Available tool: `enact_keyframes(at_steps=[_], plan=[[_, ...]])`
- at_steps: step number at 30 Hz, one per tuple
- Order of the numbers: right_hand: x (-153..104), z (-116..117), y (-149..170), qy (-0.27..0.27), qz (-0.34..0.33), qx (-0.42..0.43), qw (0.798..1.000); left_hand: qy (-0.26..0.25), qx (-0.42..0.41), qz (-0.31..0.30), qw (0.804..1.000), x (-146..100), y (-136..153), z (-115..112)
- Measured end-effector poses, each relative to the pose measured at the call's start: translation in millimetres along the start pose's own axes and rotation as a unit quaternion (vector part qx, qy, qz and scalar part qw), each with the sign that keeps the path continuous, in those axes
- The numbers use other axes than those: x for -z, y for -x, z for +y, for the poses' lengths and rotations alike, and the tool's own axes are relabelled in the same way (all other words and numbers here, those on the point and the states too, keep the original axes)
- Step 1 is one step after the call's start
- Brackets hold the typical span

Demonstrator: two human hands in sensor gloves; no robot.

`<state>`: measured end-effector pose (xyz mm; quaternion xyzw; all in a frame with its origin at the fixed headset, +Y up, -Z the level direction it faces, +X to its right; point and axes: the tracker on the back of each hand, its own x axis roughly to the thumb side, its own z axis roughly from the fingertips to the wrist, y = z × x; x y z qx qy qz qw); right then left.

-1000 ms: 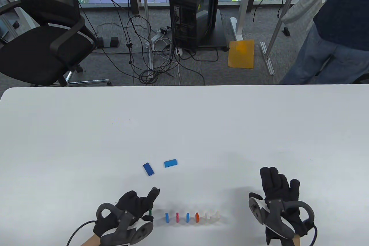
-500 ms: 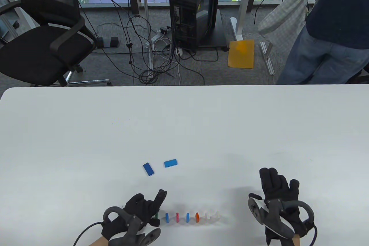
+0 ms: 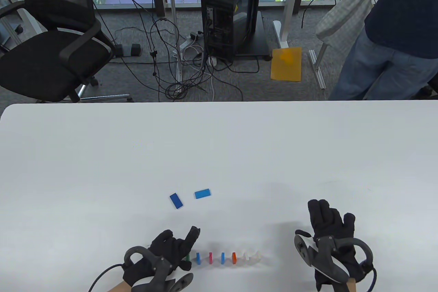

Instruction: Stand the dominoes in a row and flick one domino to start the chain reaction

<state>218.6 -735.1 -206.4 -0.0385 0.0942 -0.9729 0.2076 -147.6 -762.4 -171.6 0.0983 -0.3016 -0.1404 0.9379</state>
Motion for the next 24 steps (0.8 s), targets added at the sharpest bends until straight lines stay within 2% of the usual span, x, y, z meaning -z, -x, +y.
enact_keyframes(at_steps=[24], plan=[[-0.2,0.1,-0.8,-0.001,-0.002,-0.001,1.000,0.005,0.004,0.002,1.000,0.1,0.4,1.2]])
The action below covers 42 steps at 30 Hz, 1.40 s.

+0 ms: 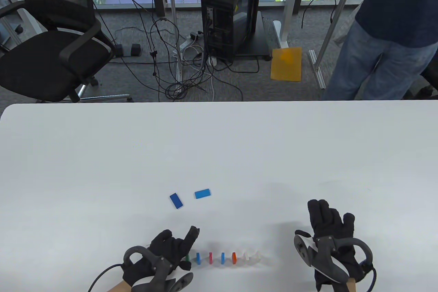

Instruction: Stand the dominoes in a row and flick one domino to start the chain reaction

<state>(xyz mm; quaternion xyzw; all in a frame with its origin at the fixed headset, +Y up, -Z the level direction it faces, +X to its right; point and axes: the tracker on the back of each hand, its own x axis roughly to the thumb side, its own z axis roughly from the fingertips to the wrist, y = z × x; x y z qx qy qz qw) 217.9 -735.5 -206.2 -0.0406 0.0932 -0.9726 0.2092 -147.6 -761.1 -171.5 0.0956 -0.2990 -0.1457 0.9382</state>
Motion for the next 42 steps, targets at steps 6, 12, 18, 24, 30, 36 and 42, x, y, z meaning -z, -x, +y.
enact_keyframes(at_steps=[6,12,18,24,30,36,42], plan=[[-0.2,0.0,0.0,0.001,0.001,0.001,1.000,-0.001,0.002,-0.003,1.000,-0.5,-0.3,0.2],[-0.2,0.1,-0.2,0.001,0.001,0.000,1.000,0.002,0.001,-0.002,1.000,-0.8,0.4,0.3],[-0.2,0.1,0.0,0.002,0.001,0.000,1.000,0.003,0.002,0.001,1.000,-1.1,1.4,0.2],[-0.2,-0.2,0.3,0.003,0.000,0.000,1.000,0.001,0.006,-0.001,1.000,-1.8,1.2,0.3],[-0.3,-0.2,0.2,0.003,0.001,0.000,1.000,0.006,0.010,-0.004,1.000,-1.8,1.0,0.7],[-0.4,0.1,0.1,0.004,0.001,0.001,1.000,0.005,0.009,-0.001,1.000,-2.3,1.2,1.1],[-0.7,-0.2,-0.1,0.003,-0.002,-0.001,1.000,0.002,0.006,0.006,1.000,-7.2,5.4,4.5]])
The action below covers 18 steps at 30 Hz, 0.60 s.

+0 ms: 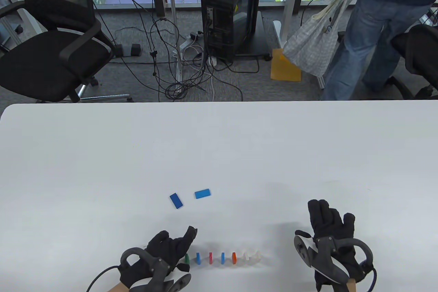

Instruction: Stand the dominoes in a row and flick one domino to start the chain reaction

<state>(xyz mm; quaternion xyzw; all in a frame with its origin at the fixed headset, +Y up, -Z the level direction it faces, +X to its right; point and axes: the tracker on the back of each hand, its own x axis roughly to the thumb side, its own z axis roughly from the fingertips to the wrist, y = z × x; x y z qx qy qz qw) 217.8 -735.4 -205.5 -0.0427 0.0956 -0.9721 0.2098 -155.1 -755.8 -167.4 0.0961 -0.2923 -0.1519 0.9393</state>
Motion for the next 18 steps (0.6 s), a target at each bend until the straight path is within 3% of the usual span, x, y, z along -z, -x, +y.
enact_keyframes(at_steps=[5,8,13,18], plan=[[-0.2,0.6,-0.3,-0.006,-0.008,0.009,1.000,-0.070,-0.018,0.044,0.996,-10.2,26.8,11.6],[-0.2,0.8,-0.3,-0.003,-0.007,0.010,1.000,-0.080,-0.024,0.081,0.993,-9.6,49.0,12.2],[-0.4,1.0,0.1,0.001,-0.002,0.012,1.000,-0.017,-0.043,0.081,0.996,14.3,84.7,-3.1],[-0.8,1.1,3.4,0.005,0.008,0.019,1.000,0.075,0.000,0.028,0.997,51.0,96.7,-23.9]])
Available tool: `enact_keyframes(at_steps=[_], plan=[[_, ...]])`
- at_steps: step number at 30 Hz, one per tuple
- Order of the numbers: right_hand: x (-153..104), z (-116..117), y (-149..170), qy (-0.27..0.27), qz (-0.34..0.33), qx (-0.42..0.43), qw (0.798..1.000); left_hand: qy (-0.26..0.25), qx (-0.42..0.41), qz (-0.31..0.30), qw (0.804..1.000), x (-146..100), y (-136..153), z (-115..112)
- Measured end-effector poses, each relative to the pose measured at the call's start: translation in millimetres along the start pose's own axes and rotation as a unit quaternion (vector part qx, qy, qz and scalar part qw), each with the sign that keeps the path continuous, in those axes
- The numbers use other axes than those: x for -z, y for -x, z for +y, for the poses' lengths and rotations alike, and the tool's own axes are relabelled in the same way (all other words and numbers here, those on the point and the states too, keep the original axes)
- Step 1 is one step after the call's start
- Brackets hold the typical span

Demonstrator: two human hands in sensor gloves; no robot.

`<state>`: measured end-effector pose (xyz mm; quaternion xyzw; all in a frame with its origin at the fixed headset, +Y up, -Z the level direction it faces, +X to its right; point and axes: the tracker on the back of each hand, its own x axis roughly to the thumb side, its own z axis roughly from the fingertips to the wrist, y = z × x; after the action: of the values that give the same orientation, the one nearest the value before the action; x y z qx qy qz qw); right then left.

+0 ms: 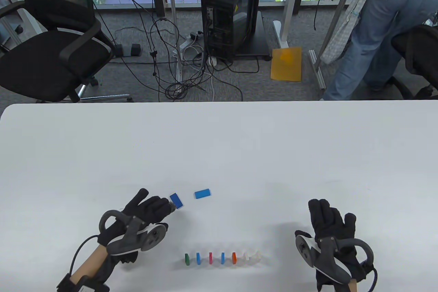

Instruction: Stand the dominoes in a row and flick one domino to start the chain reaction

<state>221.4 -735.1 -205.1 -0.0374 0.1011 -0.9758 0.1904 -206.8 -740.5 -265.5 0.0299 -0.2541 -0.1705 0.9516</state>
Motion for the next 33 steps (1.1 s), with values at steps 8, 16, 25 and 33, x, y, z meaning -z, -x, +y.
enact_keyframes(at_steps=[8,16,25,33], plan=[[-0.2,0.0,3.1,0.003,0.008,0.001,1.000,-0.027,0.072,-0.023,0.997,49.5,-2.5,-18.3],[0.7,2.3,5.0,-0.002,0.011,-0.003,1.000,-0.010,0.121,-0.049,0.991,69.0,-12.5,-26.8],[1.2,3.4,5.0,-0.003,0.010,-0.005,1.000,-0.032,0.136,-0.050,0.989,70.9,-16.0,-24.8],[1.5,2.9,4.7,-0.006,0.008,-0.006,1.000,-0.057,0.185,-0.043,0.980,61.4,-17.9,-29.0]])
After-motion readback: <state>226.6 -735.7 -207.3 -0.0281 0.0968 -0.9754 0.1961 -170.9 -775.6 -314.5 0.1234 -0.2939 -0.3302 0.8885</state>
